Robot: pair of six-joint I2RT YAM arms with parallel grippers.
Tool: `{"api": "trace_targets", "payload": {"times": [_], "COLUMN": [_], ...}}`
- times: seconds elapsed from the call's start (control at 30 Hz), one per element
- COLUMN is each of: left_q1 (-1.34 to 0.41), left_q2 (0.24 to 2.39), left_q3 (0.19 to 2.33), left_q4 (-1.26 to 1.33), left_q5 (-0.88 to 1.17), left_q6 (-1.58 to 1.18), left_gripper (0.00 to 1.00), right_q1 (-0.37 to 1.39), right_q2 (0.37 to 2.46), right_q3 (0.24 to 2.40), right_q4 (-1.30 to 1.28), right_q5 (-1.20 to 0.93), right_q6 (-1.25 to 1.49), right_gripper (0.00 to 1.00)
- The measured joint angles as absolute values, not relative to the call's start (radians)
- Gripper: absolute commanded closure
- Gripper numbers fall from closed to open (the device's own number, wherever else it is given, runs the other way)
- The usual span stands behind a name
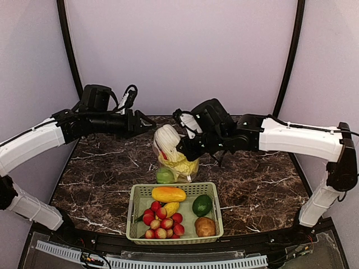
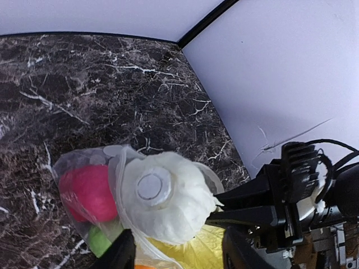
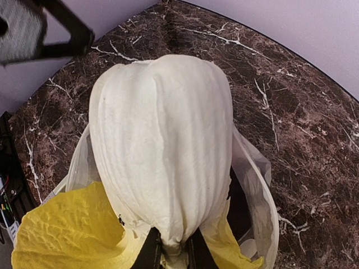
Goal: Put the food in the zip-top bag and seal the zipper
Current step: Place the fake vegetable in the zipper food storage bag.
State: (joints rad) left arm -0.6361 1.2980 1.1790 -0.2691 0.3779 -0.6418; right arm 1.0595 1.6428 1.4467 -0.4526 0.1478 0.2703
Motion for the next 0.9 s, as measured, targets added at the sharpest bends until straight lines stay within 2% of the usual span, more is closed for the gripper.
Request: {"api": "trace_targets", "payload": {"times": [0.1, 0.23, 0.47, 0.67, 0.73, 0.8, 0.9], "left_q1": [-0.626, -0.624, -0.624, -0.625, -0.627, -0.627, -0.627], "left_q2": [1.343, 1.436, 1.579, 1.621, 1.633, 1.648, 1.665], "left_q3": [1.270, 1.377, 1.460, 1.465, 1.480, 1.497, 1.516], "left_q4": [-0.315, -0.373, -0.445, -0.475, -0.486, -0.502, -0.521], "left_q5": [0.373, 0.382, 0.463, 0.534, 0.543, 0.544, 0.553], "left_q6": [-0.599, -0.545, -0.484, -0.466, -0.456, -0.445, -0.433], "left_gripper": [0.31, 0.27, 0.26, 0.25, 0.29, 0.39, 0.43], "right_q1": [1.060, 1.061, 1.066, 1.078, 1.080, 1.080, 1.080], "right_q2": [1.623, 1.560, 1.452, 1.443, 1.443, 1.442, 1.437], "right_q3": [1.374, 1.253, 1.094, 1.047, 1.041, 1.039, 1.028], "right_q4": [-0.405, -0.311, -0.152, -0.089, -0.079, -0.074, -0.072], "right_q5": [0.133, 0.122, 0.102, 0.088, 0.083, 0.081, 0.081], "right_q6": [0.263, 0.237, 0.163, 0.079, 0.057, 0.046, 0.037], "right_gripper": [1.00, 1.00, 1.00, 1.00, 1.00, 1.00, 1.00]}}
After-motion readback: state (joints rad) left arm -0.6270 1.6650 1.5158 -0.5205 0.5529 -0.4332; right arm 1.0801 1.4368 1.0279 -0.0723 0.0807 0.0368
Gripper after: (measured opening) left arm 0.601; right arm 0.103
